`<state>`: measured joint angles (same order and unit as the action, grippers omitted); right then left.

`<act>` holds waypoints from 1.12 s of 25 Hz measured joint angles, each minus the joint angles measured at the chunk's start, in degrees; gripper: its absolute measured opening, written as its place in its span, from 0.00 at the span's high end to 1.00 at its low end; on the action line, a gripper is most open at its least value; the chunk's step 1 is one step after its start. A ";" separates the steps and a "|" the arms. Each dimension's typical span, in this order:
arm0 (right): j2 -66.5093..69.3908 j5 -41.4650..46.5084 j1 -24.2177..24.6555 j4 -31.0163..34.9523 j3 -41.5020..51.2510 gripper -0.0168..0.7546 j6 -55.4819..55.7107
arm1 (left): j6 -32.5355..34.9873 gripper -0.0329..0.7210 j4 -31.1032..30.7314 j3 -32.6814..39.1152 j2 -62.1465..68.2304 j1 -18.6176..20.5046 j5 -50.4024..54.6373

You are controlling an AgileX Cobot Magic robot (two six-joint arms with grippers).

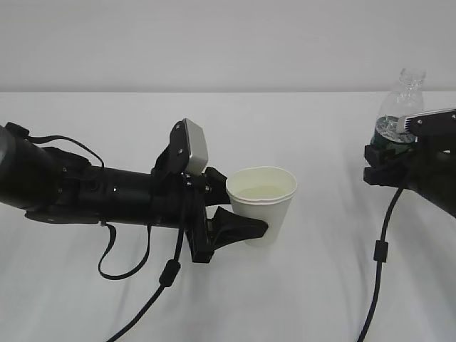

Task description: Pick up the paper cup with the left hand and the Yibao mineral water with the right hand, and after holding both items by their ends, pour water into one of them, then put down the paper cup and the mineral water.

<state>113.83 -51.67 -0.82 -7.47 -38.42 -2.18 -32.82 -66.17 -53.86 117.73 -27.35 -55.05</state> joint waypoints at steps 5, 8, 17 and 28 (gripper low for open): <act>1.82 -1.41 0.00 -0.08 0.00 0.40 0.00 | 0.00 0.39 0.00 0.00 0.00 0.00 0.00; 2.84 -2.18 0.00 -0.22 0.00 0.40 0.00 | 0.00 0.39 0.00 0.00 0.00 0.00 0.00; 5.46 -6.64 0.00 -0.80 0.00 0.40 0.00 | 0.00 0.39 -0.34 0.00 0.00 -0.27 0.00; 6.38 -11.02 0.00 -1.02 -0.12 0.40 0.00 | 0.00 0.39 -0.78 0.00 0.00 -0.27 0.00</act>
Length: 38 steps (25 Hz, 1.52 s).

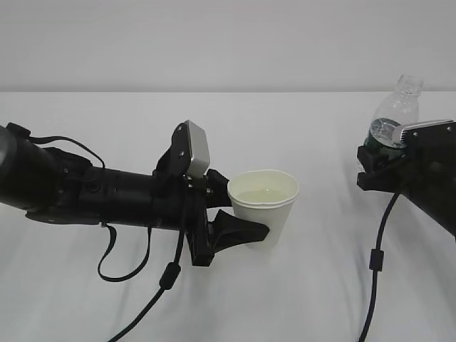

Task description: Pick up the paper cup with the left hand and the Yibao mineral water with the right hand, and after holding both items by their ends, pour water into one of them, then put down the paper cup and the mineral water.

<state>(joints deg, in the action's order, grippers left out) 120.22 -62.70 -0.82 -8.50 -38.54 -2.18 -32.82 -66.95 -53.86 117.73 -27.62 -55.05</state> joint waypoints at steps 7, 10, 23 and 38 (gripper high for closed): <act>1.77 -1.28 0.00 -0.33 -1.03 0.40 0.00 | 0.00 0.39 -0.33 0.00 0.00 0.00 0.00; 3.26 -1.28 0.00 -0.66 -2.05 0.40 0.12 | 0.00 0.39 -0.46 0.00 0.00 0.00 0.00; 5.70 -1.36 0.00 -1.08 -3.39 0.40 0.34 | 0.00 0.39 -1.01 0.00 0.00 0.00 0.00; 7.77 -2.38 0.00 -1.12 -3.43 0.40 0.35 | -0.68 0.39 -1.28 0.00 0.00 0.00 -1.19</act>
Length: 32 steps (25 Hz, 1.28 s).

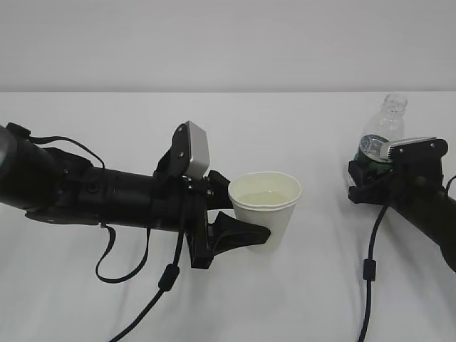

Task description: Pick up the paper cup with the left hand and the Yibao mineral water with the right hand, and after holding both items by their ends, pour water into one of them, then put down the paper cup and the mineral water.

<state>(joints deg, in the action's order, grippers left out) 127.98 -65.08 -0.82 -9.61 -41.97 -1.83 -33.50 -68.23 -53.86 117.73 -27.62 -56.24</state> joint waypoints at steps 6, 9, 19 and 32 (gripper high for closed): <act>1.10 -1.96 0.00 -0.28 -0.23 0.40 0.00 | 0.00 0.39 -0.04 0.00 0.00 0.00 0.33; 1.10 -2.00 0.00 -0.49 -0.23 0.40 0.00 | 0.00 0.39 -0.13 0.00 0.00 0.00 0.33; 1.22 -2.00 0.09 -4.00 -0.49 0.37 0.00 | 0.00 0.39 -0.13 0.00 0.00 0.00 0.33; 1.54 -1.40 0.09 -6.27 0.37 0.20 0.43 | 0.00 0.39 -0.13 0.00 0.00 0.00 0.80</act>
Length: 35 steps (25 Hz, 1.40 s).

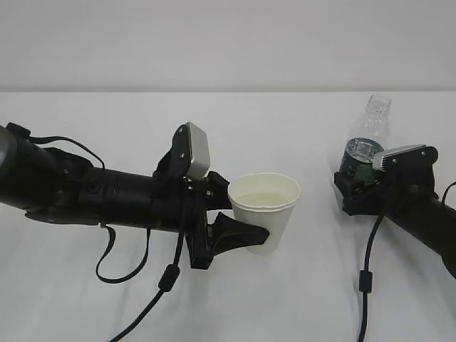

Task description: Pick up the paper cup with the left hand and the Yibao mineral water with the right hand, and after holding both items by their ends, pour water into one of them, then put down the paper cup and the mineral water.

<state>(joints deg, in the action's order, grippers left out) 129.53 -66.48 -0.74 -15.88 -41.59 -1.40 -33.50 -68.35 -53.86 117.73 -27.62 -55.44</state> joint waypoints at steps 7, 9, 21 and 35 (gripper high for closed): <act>-1.82 0.28 0.00 0.20 1.33 0.19 0.13 | 0.00 0.39 -0.21 0.00 0.00 0.00 0.14; -3.22 0.28 0.00 0.20 1.86 0.19 0.13 | 0.00 0.39 -0.21 0.00 0.00 0.00 0.24; -6.92 0.28 0.00 0.20 6.05 0.19 0.13 | 0.00 0.39 -0.21 0.00 0.00 0.00 0.36; -15.34 0.32 0.00 0.20 11.80 0.20 1.40 | 0.00 0.39 -0.21 0.00 0.00 0.00 0.36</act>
<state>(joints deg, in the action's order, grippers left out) 114.19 -66.16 -0.74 -15.69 -29.79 0.00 -33.50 -68.57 -53.86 117.73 -27.62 -55.08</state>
